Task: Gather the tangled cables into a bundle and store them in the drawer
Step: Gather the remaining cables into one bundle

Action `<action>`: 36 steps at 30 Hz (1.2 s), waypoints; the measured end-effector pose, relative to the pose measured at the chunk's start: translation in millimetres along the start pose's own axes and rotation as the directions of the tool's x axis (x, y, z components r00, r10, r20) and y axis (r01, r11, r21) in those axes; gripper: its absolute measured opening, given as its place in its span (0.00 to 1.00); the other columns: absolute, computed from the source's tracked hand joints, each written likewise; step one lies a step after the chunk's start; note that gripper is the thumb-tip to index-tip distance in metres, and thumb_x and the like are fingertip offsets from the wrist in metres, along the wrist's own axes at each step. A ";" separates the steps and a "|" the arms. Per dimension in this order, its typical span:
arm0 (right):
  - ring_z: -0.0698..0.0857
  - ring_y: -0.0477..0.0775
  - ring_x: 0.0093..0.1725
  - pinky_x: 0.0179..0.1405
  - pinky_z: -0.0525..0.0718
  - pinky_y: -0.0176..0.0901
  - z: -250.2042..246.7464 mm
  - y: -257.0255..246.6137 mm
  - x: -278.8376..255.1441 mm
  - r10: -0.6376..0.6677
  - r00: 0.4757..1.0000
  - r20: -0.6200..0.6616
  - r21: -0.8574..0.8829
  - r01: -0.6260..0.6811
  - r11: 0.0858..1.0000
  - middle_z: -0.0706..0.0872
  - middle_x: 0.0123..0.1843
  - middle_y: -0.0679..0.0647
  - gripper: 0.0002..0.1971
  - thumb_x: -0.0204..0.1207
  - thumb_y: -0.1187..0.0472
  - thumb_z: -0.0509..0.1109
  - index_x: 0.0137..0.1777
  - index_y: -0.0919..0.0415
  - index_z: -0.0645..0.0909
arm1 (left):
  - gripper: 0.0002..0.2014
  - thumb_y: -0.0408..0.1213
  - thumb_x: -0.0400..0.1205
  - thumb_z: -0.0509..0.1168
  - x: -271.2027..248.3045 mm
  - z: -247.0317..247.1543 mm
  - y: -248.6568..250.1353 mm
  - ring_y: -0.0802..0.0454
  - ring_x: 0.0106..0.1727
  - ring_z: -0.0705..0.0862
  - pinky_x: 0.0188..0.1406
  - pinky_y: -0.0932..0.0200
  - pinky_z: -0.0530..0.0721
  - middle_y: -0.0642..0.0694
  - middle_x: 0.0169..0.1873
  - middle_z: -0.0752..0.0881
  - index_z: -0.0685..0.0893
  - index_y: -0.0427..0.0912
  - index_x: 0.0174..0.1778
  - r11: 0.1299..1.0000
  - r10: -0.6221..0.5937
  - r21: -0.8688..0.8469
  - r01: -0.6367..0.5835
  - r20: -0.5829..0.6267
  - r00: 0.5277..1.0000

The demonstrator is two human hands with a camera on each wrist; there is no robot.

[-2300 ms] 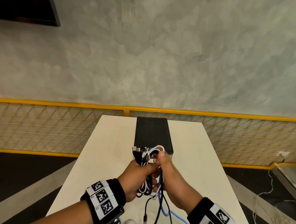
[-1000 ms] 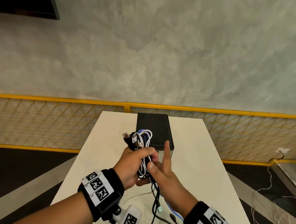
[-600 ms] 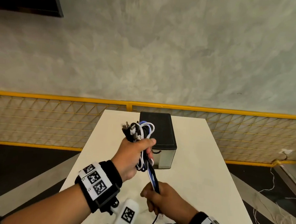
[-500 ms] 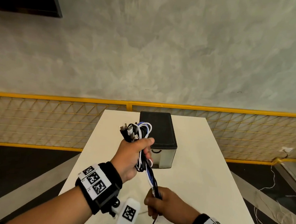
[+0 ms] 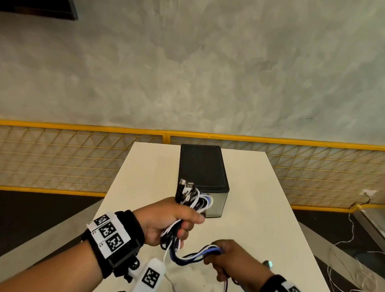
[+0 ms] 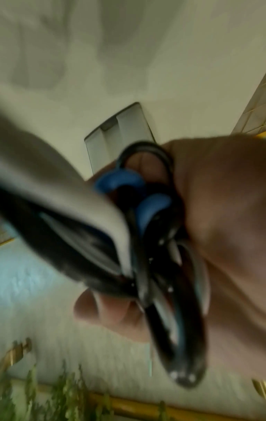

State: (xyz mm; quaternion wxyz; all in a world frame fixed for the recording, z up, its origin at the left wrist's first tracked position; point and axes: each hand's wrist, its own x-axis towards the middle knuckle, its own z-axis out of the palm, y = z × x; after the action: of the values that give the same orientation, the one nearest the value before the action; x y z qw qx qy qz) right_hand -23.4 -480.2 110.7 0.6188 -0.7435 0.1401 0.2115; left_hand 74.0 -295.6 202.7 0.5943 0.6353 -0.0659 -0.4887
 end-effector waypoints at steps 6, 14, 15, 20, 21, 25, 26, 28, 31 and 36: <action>0.87 0.43 0.47 0.49 0.85 0.40 -30.9 -29.0 -12.4 -0.037 0.991 0.127 -0.351 0.079 0.933 0.89 0.53 0.49 0.26 0.67 0.60 0.81 0.66 0.50 0.81 | 0.15 0.29 0.78 0.70 4.8 3.6 -10.0 0.53 0.18 0.71 0.22 0.61 0.76 0.47 0.21 0.72 0.77 0.45 0.27 0.998 0.055 -0.011 -0.056 -0.078 0.995; 0.76 0.35 0.73 0.73 0.74 0.38 9.5 -46.9 -24.0 -0.270 0.938 0.217 -0.216 0.316 0.924 0.81 0.71 0.37 0.40 0.62 0.49 0.84 0.75 0.47 0.73 | 0.11 0.32 0.72 0.72 14.6 17.8 -5.7 0.49 0.21 0.73 0.32 0.52 0.82 0.42 0.20 0.73 0.80 0.43 0.25 0.927 0.341 -0.088 -0.364 -0.204 0.918; 0.82 0.39 0.66 0.69 0.79 0.43 16.6 -44.9 -21.0 -0.296 0.936 0.190 -0.181 0.330 0.926 0.87 0.63 0.41 0.33 0.64 0.52 0.84 0.69 0.53 0.78 | 0.11 0.31 0.72 0.72 14.6 18.2 -6.7 0.49 0.20 0.73 0.33 0.51 0.83 0.42 0.20 0.73 0.80 0.42 0.25 0.924 0.337 -0.110 -0.365 -0.214 0.917; 0.77 0.45 0.30 0.36 0.79 0.40 28.0 -40.9 -16.9 -0.274 0.943 0.191 -0.315 0.323 0.892 0.78 0.32 0.46 0.10 0.69 0.60 0.76 0.32 0.54 0.78 | 0.13 0.28 0.80 0.67 6.0 15.8 -2.1 0.52 0.19 0.72 0.30 0.54 0.81 0.46 0.21 0.71 0.76 0.41 0.30 0.922 0.301 -0.208 -0.326 -0.143 0.943; 0.77 0.45 0.30 0.35 0.80 0.39 28.2 -41.3 -17.1 -0.257 0.945 0.204 -0.342 0.315 0.885 0.77 0.31 0.46 0.11 0.70 0.61 0.75 0.31 0.54 0.76 | 0.13 0.28 0.80 0.67 3.2 15.5 -0.1 0.53 0.19 0.72 0.29 0.55 0.81 0.46 0.21 0.71 0.76 0.42 0.30 0.937 0.281 -0.189 -0.295 -0.098 0.955; 0.79 0.42 0.30 0.34 0.81 0.36 17.1 -45.5 -14.5 -0.257 0.957 0.136 -0.504 0.291 0.813 0.80 0.30 0.43 0.09 0.70 0.57 0.76 0.34 0.47 0.80 | 0.12 0.30 0.79 0.69 -3.7 8.2 3.9 0.53 0.19 0.74 0.25 0.58 0.81 0.47 0.22 0.73 0.79 0.44 0.30 0.998 0.067 -0.012 -0.067 0.019 0.998; 0.80 0.41 0.31 0.36 0.80 0.37 13.7 -47.4 -13.2 -0.288 0.951 0.117 -0.571 0.301 0.764 0.82 0.30 0.43 0.08 0.68 0.56 0.75 0.33 0.45 0.80 | 0.12 0.31 0.78 0.70 -4.0 4.5 1.7 0.53 0.19 0.74 0.25 0.59 0.81 0.47 0.22 0.74 0.79 0.44 0.30 0.999 0.017 0.027 -0.018 0.018 1.000; 0.83 0.43 0.35 0.39 0.81 0.41 9.3 -53.2 -12.8 -0.354 0.933 0.066 -0.674 0.303 0.674 0.83 0.30 0.42 0.06 0.63 0.54 0.72 0.29 0.44 0.79 | 0.09 0.32 0.73 0.72 -3.0 -0.9 -6.1 0.53 0.19 0.74 0.25 0.61 0.78 0.47 0.22 0.75 0.80 0.44 0.30 0.994 -0.055 0.092 0.054 0.010 0.998; 0.78 0.47 0.31 0.29 0.74 0.38 8.5 -62.7 -14.6 -0.417 0.908 0.031 -0.729 0.306 0.613 0.80 0.26 0.39 0.07 0.59 0.52 0.69 0.38 0.47 0.83 | 0.06 0.32 0.68 0.74 -1.8 -2.0 -19.9 0.54 0.20 0.73 0.25 0.62 0.75 0.46 0.22 0.76 0.84 0.40 0.37 0.991 -0.102 0.089 0.099 0.032 0.994; 0.82 0.46 0.34 0.30 0.77 0.39 11.2 -57.6 -8.9 -0.438 0.899 -0.025 -0.739 0.278 0.614 0.84 0.32 0.44 0.03 0.63 0.51 0.68 0.37 0.45 0.80 | 0.10 0.25 0.73 0.71 -0.9 5.8 -25.7 0.54 0.23 0.80 0.21 0.64 0.80 0.43 0.34 0.86 0.88 0.41 0.47 0.995 -0.060 0.078 0.058 0.026 0.998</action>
State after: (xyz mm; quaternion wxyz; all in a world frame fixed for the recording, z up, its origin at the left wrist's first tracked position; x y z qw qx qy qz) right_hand -5.7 -458.5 163.0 0.2897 -0.9551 -0.0438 0.0438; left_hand 56.7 -291.7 183.2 0.5536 0.6525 -0.0745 -0.5121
